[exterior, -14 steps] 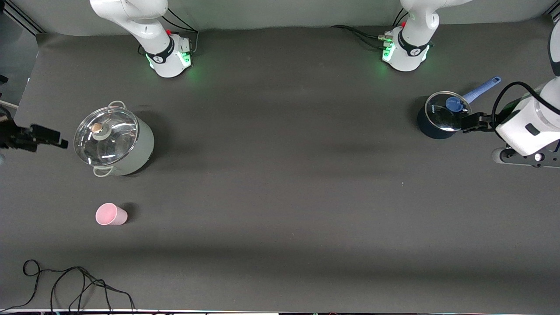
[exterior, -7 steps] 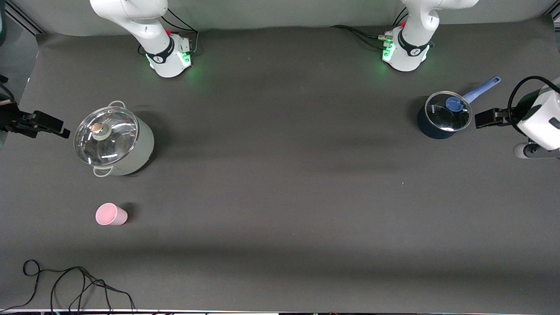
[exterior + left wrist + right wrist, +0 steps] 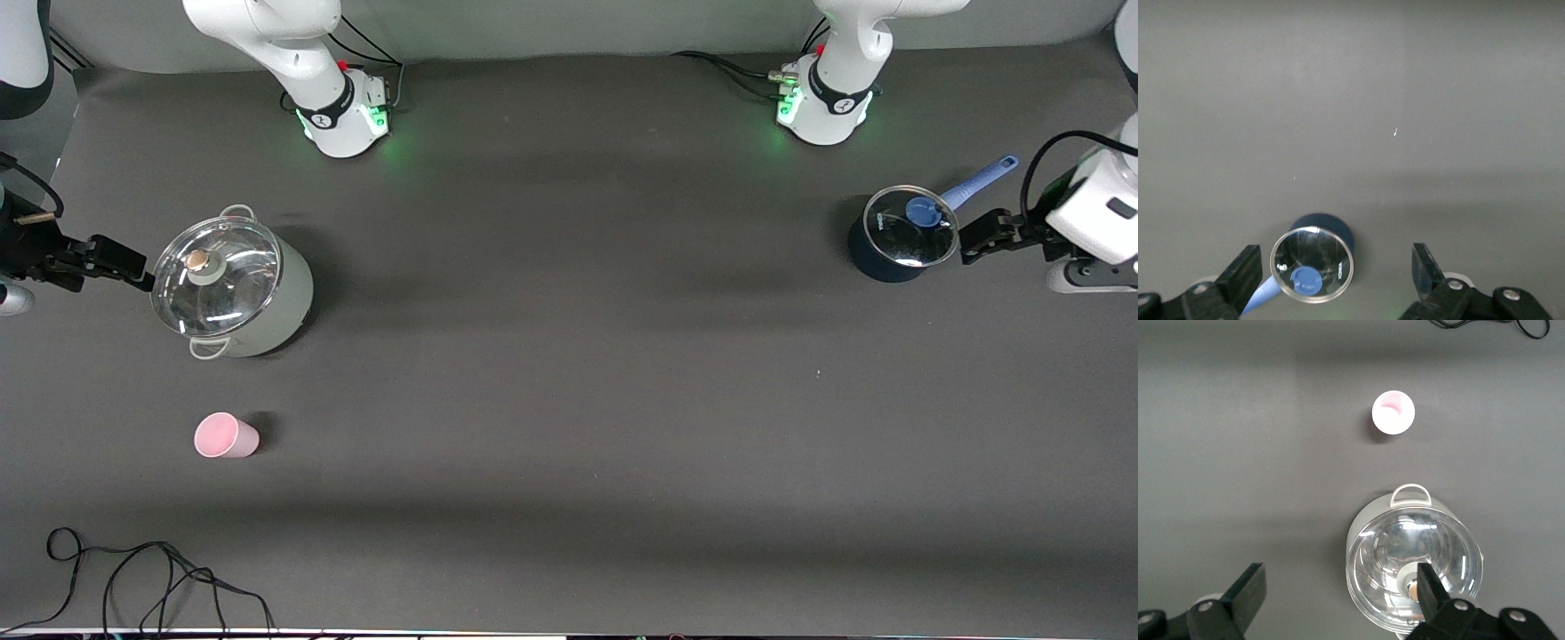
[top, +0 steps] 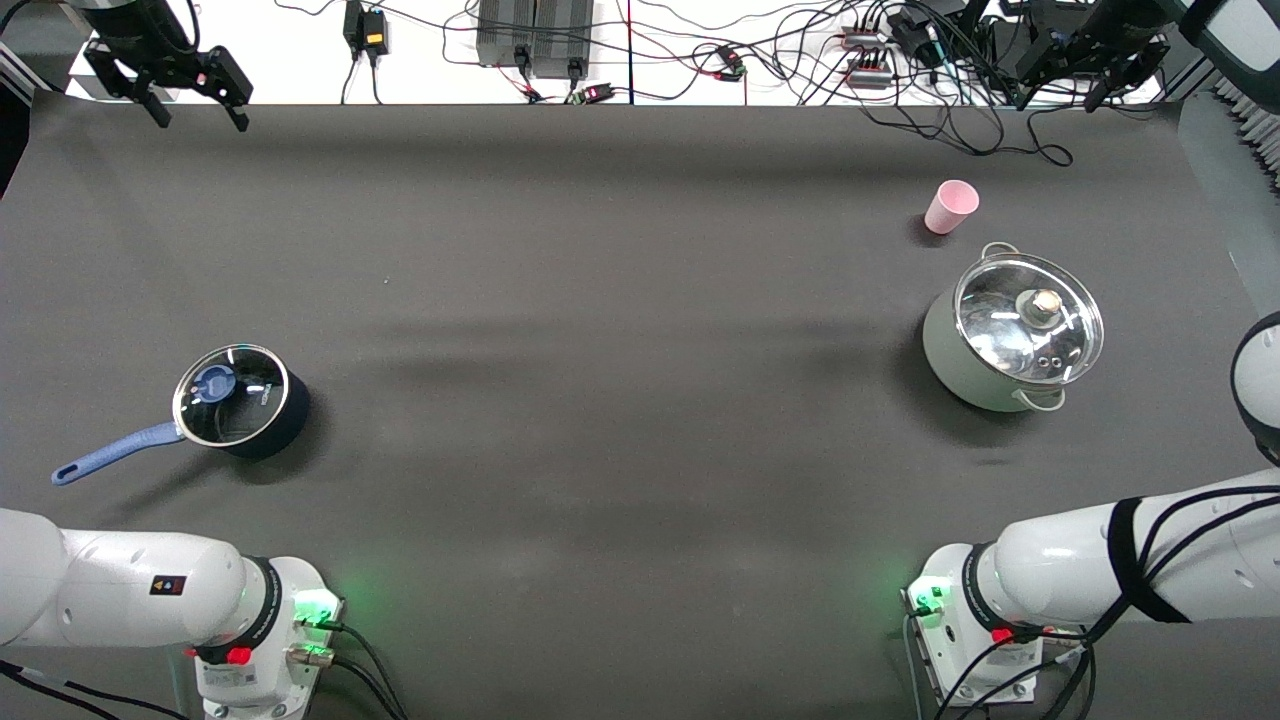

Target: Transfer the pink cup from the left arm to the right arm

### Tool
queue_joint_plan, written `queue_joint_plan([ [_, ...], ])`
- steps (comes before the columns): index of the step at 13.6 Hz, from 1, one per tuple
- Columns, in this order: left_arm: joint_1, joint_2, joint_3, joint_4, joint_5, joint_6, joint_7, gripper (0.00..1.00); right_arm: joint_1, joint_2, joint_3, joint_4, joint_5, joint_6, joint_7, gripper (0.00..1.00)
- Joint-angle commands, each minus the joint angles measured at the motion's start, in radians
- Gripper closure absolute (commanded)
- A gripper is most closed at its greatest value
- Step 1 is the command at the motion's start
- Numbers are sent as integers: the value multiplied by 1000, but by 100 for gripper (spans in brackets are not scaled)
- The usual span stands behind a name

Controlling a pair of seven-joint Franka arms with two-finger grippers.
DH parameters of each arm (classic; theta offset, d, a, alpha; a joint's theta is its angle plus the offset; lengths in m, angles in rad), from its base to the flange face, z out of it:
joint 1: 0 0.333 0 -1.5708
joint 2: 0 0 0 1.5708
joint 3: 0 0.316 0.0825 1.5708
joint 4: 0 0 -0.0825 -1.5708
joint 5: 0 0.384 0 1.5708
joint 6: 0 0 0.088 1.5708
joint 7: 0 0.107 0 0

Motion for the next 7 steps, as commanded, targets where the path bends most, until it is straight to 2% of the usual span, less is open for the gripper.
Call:
queue_joint_plan([
  [1, 19, 14, -19, 25, -6, 9, 3, 0, -11, -7, 16, -4, -13, 8, 19, 0],
  [4, 27, 56, -19, 66, -8, -1, 15, 0, -11, -7, 19, -4, -8, 5, 10, 0],
  [7, 34, 58, -19, 63, -12, -1, 32, 0, -11, -12, 16, -1, -8, -16, 2, 0],
])
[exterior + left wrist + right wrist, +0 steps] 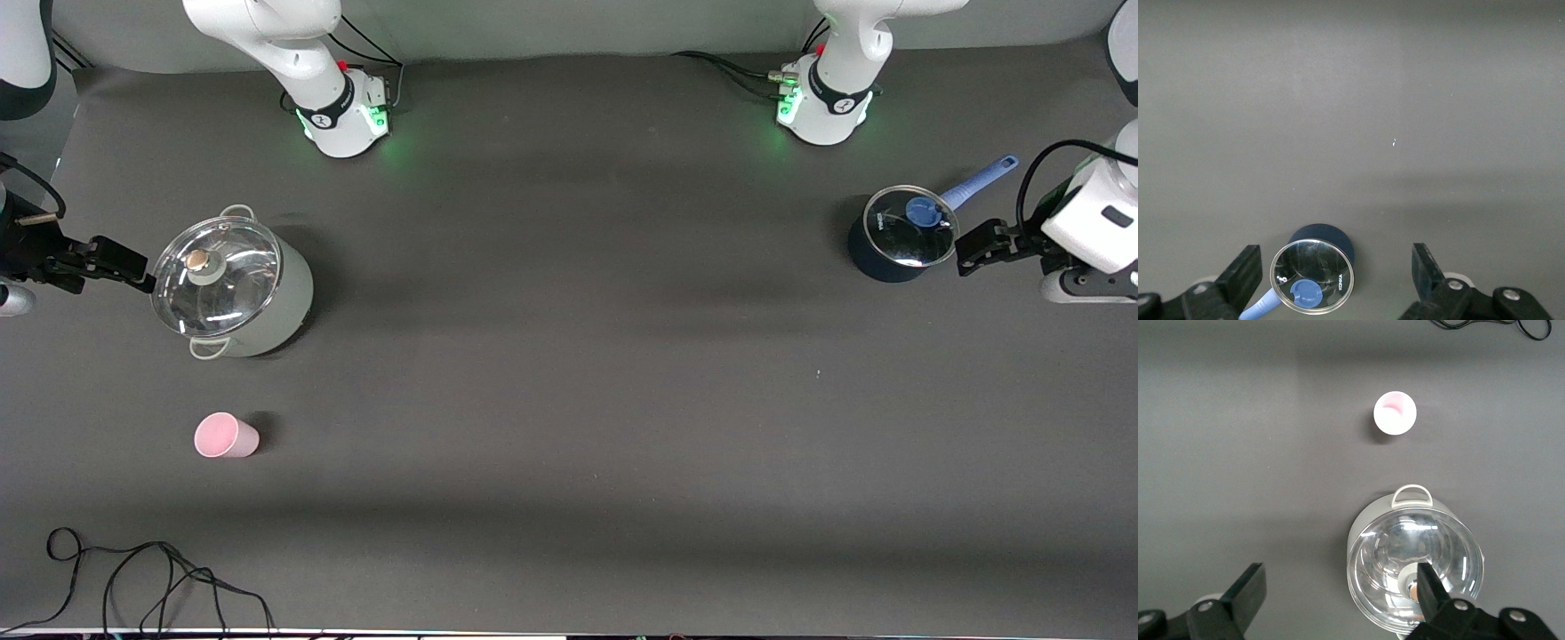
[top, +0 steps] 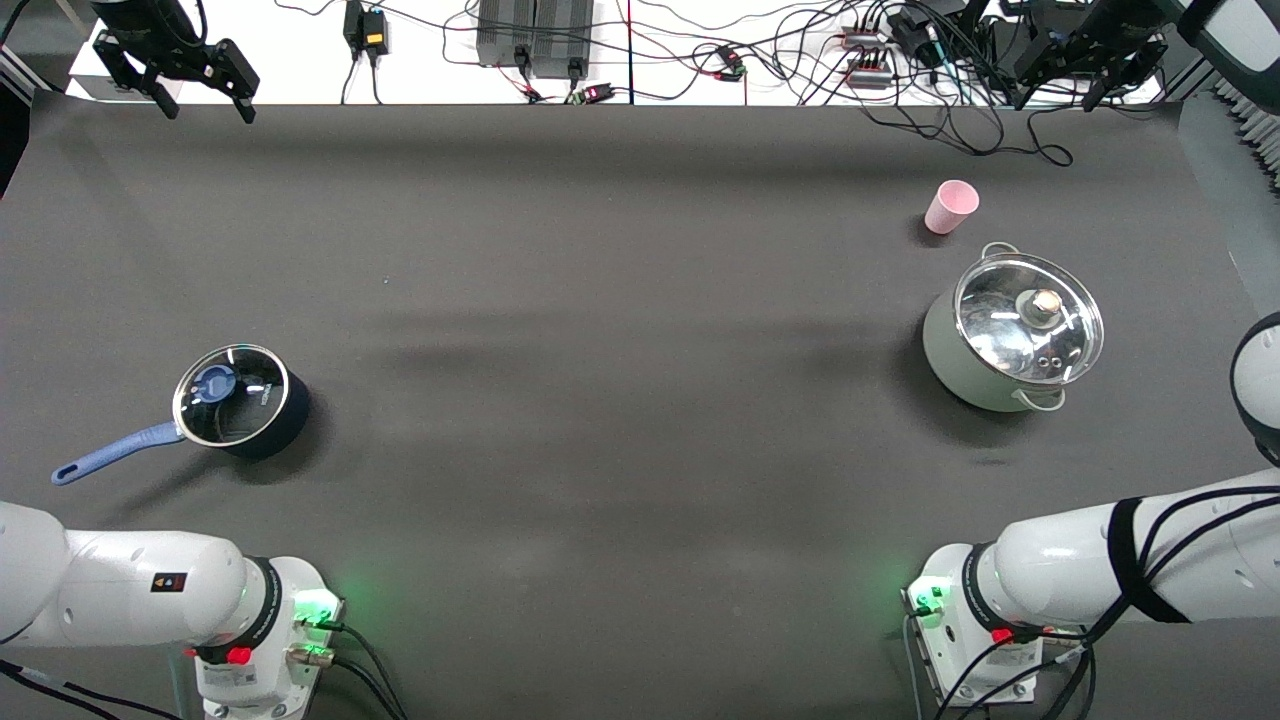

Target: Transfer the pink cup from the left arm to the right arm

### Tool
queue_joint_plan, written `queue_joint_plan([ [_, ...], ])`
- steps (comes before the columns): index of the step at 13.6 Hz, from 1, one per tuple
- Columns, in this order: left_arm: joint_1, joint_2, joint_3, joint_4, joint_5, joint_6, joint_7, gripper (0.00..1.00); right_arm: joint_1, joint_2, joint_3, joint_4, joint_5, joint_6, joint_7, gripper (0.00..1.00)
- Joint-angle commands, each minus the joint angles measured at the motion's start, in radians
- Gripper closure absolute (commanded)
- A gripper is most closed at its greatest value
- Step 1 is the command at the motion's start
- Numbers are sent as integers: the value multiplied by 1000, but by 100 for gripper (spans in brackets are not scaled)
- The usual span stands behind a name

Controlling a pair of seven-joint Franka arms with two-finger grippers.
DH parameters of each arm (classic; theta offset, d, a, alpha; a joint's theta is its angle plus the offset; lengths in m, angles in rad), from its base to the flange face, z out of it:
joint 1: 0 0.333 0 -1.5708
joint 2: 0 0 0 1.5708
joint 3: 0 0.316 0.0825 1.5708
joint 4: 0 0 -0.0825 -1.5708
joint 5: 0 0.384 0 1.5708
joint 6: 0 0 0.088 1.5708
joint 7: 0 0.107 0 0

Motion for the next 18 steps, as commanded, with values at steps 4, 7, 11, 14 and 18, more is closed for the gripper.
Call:
queue_joint_plan([
  [4, 15, 14, -10, 28, -10, -16, 19, 0, -1, -18, 5, 9, -8, -84, -7, 0],
  [7, 15, 15, -10, 28, -10, -16, 19, 0, -3, -17, 2, 19, -8, -85, -7, 0],
  [11, 15, 17, -10, 30, -11, -15, 19, 0, -3, -12, 2, 20, -8, -85, -7, 0],
  [14, 14, 17, -10, 30, -11, -15, 19, 0, -9, -9, -1, 23, -8, -85, -7, 0],
  [18, 15, 17, -10, 28, -11, -18, 19, 0, -6, -7, 0, 23, -8, -83, -7, 0],
])
